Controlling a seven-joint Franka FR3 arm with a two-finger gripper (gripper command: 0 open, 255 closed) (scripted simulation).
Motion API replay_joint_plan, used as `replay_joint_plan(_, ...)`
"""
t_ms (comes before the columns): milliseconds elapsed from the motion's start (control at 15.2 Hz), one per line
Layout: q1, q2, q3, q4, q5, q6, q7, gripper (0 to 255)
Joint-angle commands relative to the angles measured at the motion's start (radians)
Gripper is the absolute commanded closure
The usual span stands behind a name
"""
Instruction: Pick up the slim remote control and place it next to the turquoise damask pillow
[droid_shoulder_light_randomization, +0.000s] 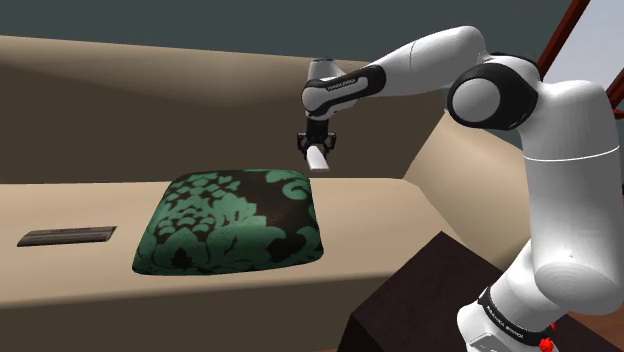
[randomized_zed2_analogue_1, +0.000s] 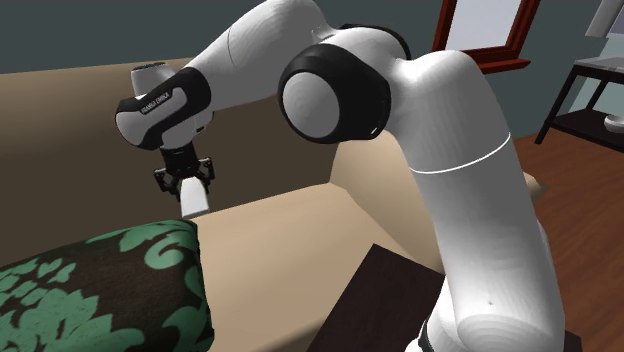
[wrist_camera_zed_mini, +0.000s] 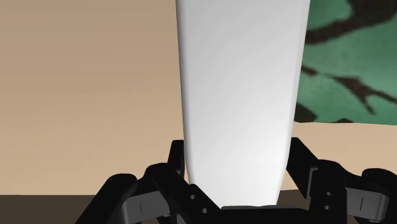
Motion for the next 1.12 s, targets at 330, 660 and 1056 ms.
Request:
replay_joint_plan(330, -0.001, 0.041, 0.002, -0.028, 0.003, 0.07, -0.001, 255)
replay_joint_plan(660, -0.002, 0.076, 0.004, -0.042, 0.005, 0.118, -0.001, 255)
replay_joint_plan(1056, -0.003, 0.123, 0.006, -0.05, 0.008, 0.173, -0.002, 255)
